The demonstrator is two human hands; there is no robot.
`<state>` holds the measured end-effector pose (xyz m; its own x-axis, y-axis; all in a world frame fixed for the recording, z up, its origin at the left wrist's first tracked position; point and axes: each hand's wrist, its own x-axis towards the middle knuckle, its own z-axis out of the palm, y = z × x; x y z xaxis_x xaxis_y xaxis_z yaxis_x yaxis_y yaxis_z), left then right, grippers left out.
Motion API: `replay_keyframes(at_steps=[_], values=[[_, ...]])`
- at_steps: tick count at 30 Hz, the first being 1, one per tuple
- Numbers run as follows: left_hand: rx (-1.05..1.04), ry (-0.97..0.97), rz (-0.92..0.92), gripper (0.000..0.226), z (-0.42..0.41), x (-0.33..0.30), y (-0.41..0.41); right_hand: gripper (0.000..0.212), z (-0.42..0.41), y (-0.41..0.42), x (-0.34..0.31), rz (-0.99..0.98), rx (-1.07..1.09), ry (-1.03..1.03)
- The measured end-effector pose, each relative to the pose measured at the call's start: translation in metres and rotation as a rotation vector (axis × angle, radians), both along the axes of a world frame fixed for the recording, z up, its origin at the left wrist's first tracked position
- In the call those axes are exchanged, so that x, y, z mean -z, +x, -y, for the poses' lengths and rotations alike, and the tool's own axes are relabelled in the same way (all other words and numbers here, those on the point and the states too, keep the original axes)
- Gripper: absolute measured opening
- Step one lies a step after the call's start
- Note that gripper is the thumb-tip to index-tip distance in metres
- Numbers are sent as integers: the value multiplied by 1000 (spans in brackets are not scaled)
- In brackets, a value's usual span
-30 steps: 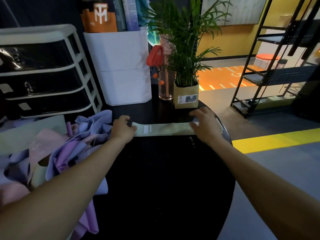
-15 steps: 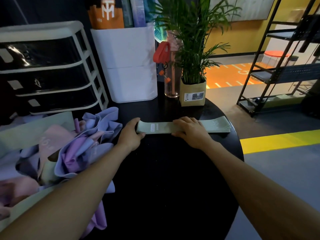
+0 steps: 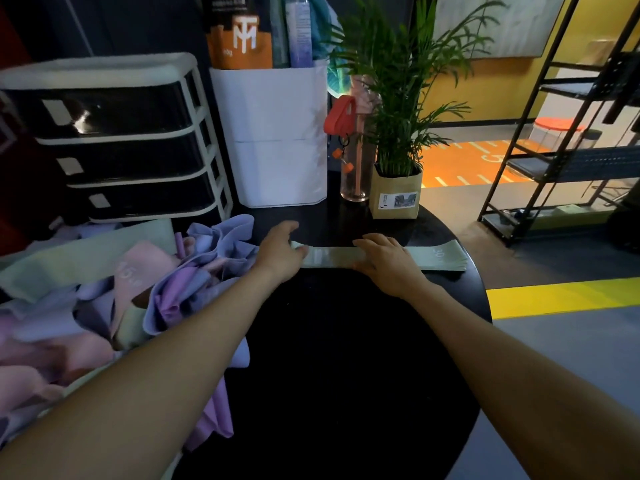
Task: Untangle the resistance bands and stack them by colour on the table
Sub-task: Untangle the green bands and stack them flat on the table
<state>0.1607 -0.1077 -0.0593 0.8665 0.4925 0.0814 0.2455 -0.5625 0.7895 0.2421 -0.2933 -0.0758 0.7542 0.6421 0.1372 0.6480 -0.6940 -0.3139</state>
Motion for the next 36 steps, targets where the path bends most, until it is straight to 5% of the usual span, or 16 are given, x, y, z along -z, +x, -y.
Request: replay_keyframes(at_steps=[6, 15, 28, 36], values=[[-32, 22, 132, 24, -5, -42, -26, 31, -40, -32, -34, -54, -33, 217], [-155, 247, 205, 17, -67, -78, -111, 21, -115, -97, -74, -137, -159, 402], [-319, 430, 35, 38, -181, -55, -195, 24, -207, -147, -92, -164, -267, 388], [-329, 362, 34, 7, -196, -45, -200, 24, -221, -147, -95, -136, -294, 377]])
